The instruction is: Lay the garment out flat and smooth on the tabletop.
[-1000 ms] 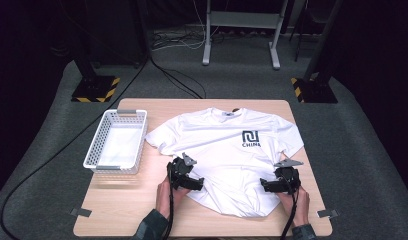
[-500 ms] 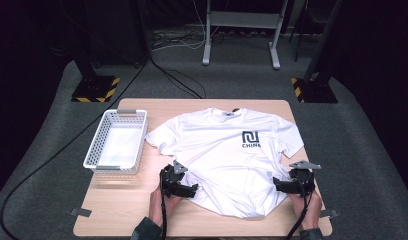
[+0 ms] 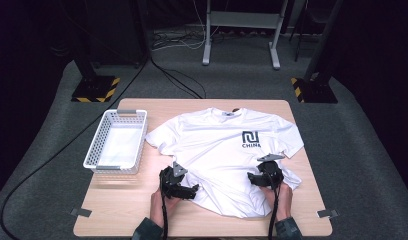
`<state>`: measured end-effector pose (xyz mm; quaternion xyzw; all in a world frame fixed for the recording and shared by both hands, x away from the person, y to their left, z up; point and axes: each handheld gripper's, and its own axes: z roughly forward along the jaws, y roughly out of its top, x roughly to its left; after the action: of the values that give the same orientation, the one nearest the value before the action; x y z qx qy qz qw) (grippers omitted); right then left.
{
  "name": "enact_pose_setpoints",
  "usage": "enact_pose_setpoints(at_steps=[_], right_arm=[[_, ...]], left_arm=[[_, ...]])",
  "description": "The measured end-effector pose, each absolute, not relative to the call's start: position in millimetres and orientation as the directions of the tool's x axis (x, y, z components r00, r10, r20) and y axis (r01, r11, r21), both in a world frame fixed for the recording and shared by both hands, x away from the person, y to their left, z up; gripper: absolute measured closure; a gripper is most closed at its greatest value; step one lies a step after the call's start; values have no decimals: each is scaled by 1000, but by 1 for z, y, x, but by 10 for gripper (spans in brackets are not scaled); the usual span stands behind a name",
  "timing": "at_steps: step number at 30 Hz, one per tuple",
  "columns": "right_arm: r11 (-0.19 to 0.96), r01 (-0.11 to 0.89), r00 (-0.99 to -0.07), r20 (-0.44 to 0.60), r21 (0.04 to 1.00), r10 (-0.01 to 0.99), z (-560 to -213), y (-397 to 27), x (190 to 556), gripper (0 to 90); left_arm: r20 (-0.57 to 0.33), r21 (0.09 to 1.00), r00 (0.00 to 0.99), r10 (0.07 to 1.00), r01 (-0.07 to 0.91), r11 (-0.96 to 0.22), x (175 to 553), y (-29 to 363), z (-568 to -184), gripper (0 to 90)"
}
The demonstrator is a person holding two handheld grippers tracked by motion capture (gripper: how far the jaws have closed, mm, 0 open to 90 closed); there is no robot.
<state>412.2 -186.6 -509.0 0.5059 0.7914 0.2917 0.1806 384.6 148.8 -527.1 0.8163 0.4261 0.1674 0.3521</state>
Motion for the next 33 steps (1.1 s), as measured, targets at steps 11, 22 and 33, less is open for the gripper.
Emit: enact_pose_setpoints(at_steps=[11,22,33], right_arm=[[299,669,-439,37,681,898,-508,-201,401,786],[268,642,-406,22,718,914,-494,-225,377,819],[225,624,-350,10,748,937,-477,-255,337,819]], left_arm=[[-25,719,581,813,575,-389,385,149,-527,28],[-26,721,580,814,576,-386,385,149,-527,28],[-24,719,582,813,575,-390,385,149,-527,28]])
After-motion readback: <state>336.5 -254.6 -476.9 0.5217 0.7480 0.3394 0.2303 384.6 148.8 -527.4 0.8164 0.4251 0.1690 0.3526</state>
